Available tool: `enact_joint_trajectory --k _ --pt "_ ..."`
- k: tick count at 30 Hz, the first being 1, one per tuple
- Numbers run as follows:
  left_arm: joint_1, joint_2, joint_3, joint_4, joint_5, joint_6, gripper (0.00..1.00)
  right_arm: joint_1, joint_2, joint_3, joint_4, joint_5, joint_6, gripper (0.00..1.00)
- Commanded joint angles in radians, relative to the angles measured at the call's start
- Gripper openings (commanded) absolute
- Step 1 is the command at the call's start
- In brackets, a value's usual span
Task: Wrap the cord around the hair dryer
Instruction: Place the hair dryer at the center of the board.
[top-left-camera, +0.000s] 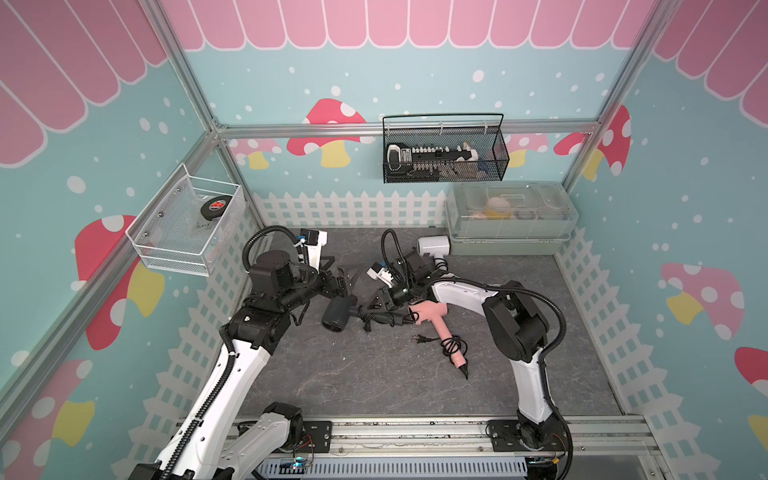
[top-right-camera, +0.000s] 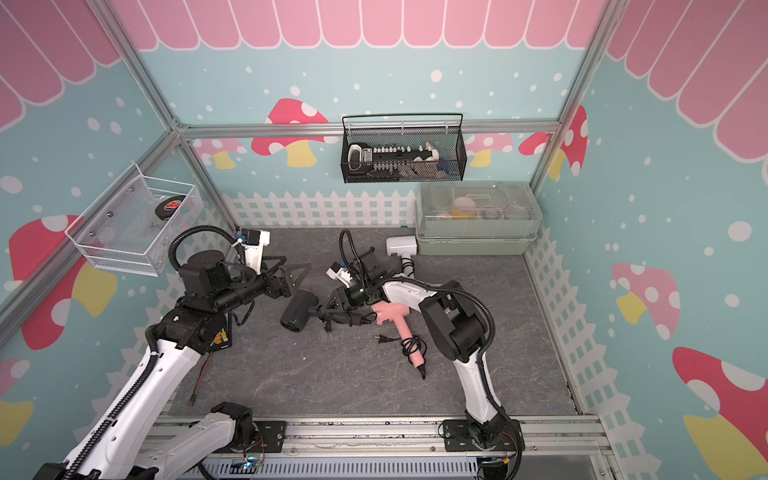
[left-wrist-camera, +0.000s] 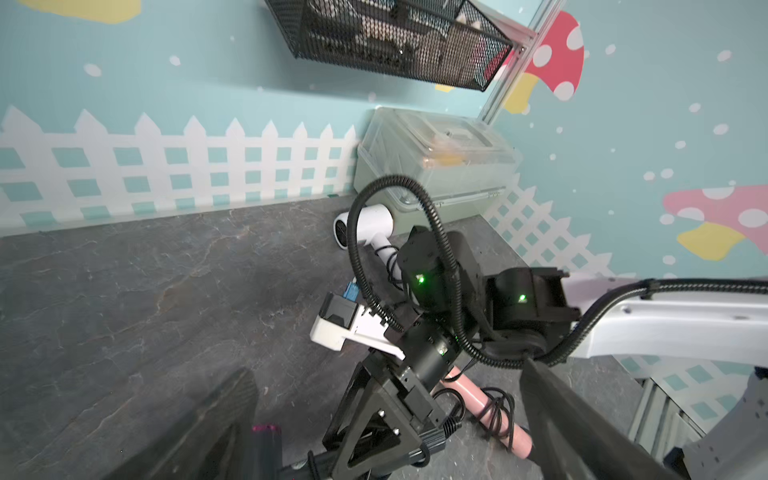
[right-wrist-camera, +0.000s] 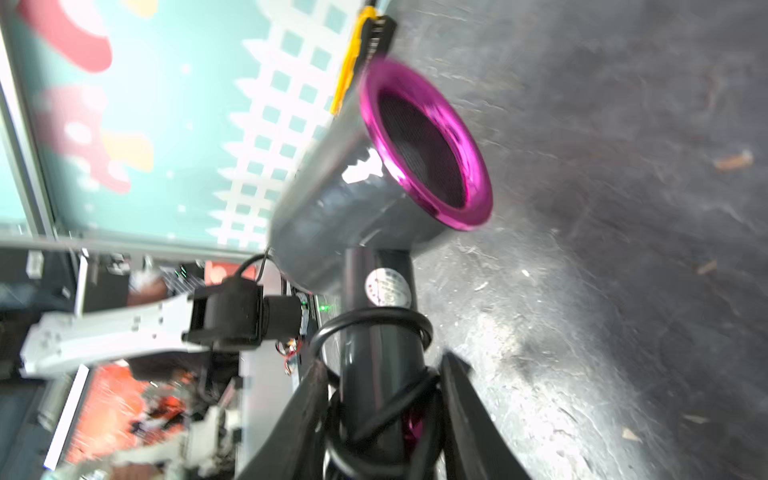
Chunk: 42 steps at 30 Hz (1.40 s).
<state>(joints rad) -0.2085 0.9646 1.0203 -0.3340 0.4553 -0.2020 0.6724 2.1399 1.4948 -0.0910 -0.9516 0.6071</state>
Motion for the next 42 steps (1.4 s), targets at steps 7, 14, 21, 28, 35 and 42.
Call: enact_joint_trajectory --k 7,14,21,28,35,42 --pt "0.008 -0.007 -0.055 0.046 -0.032 -0.016 0.99 0.023 0.133 0.093 0.087 0.132 0.193 0.0" --pt "0.008 0.001 -0.069 0.054 -0.029 -0.017 0.99 0.073 0.112 0.034 0.001 0.247 0.19 0.0" --pt "0.008 0.001 -0.098 0.08 -0.04 -0.037 0.99 0.073 0.104 -0.032 0.071 0.281 0.232 0.3" --pt "0.009 -0.013 -0.106 0.046 -0.083 -0.024 0.99 0.073 0.017 -0.003 -0.011 0.339 0.15 0.68" --pt "0.012 -0.024 -0.118 0.019 -0.173 -0.03 0.99 0.072 -0.084 0.015 -0.09 0.372 0.067 0.86" --pt "0.024 -0.033 -0.163 0.021 -0.35 -0.015 0.99 0.03 -0.267 0.004 -0.262 0.505 -0.161 0.99"
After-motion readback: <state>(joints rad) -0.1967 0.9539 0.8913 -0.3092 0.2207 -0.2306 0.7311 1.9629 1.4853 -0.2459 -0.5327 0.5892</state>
